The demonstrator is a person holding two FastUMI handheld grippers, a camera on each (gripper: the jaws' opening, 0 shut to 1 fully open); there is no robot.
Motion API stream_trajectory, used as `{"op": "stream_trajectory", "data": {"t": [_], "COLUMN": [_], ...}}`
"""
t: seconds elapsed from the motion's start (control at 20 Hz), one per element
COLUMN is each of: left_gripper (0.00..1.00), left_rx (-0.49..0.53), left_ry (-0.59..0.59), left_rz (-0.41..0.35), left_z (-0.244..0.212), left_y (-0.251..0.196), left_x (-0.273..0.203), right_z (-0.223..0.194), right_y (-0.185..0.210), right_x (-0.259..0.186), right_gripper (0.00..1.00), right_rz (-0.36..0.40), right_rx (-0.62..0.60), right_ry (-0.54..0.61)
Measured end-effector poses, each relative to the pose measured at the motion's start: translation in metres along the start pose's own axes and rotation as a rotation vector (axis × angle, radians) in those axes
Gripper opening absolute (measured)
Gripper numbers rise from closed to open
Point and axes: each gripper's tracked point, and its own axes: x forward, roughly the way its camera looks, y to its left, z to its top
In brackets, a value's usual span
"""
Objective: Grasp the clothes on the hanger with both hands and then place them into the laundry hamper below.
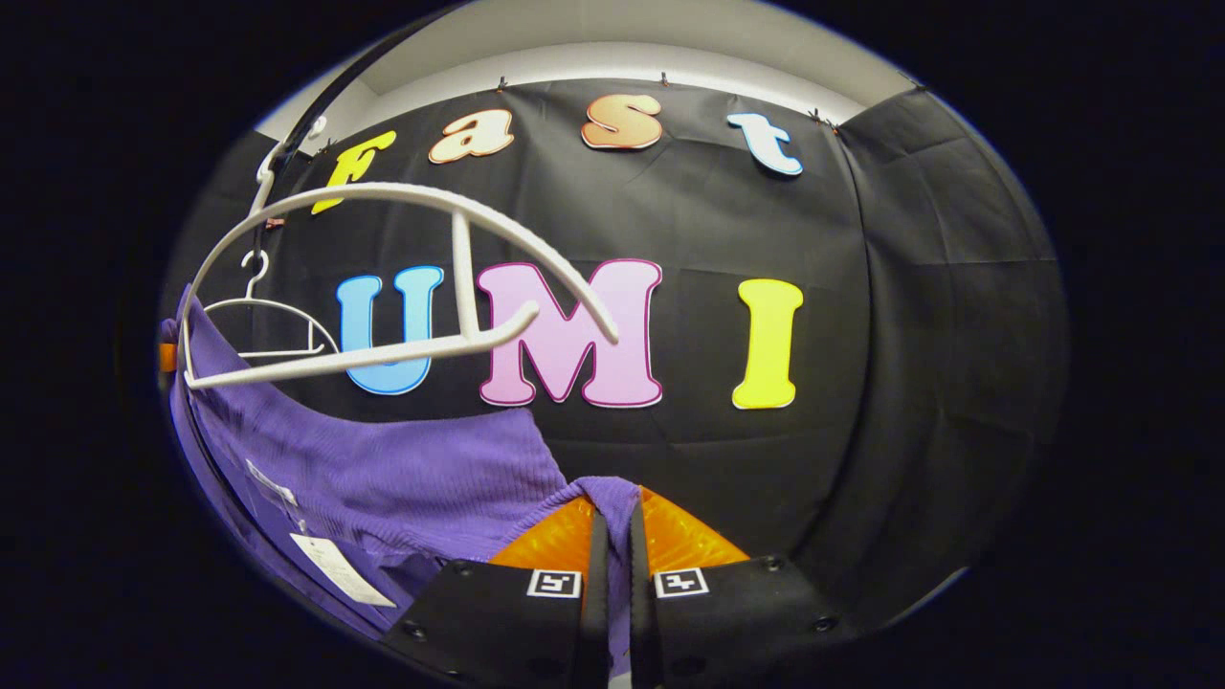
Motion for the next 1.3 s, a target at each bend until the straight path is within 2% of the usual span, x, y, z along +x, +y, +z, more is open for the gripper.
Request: {"op": "stream_trajectory", "data": {"t": [0.1, 0.35, 0.5, 0.6, 0.65, 0.9, 1.1, 1.3], "left_gripper": [0.05, 0.05, 0.05, 0.05, 0.05, 0.05, 0.05, 0.05], "left_rx": [0.013, -0.014, -0.007, 0.015, 0.025, 0.021, -0.021, -0.059], "left_ry": [-0.002, 0.118, 0.177, 0.180, 0.184, 0.213, 0.252, 0.241], "left_rz": [0.003, 0.025, -0.007, -0.046, -0.069, -0.195, -0.277, -0.354], "left_z": [-0.009, -0.069, -0.107, -0.120, -0.124, -0.135, -0.138, -0.120], "left_y": [0.001, 0.014, 0.004, -0.013, -0.021, -0.070, -0.096, -0.115], "left_x": [-0.001, -0.008, -0.021, -0.034, -0.040, -0.069, -0.089, -0.112], "right_z": [0.000, -0.006, -0.001, 0.000, -0.001, -0.011, -0.038, -0.034], "right_y": [0.003, 0.031, 0.060, 0.074, 0.083, 0.113, 0.123, 0.129], "right_x": [-0.013, -0.052, -0.075, -0.090, -0.098, -0.133, -0.155, -0.170], "right_gripper": [0.13, 0.13, 0.13, 0.10, 0.13, 0.12, 0.12, 0.13], "right_rz": [0.003, 0.069, 0.134, 0.171, 0.195, 0.282, 0.317, 0.344], "right_rx": [-0.007, -0.001, -0.016, -0.032, -0.035, -0.050, -0.031, -0.008], "right_ry": [-0.032, -0.044, -0.059, -0.063, -0.055, 0.001, 0.092, 0.120]}}
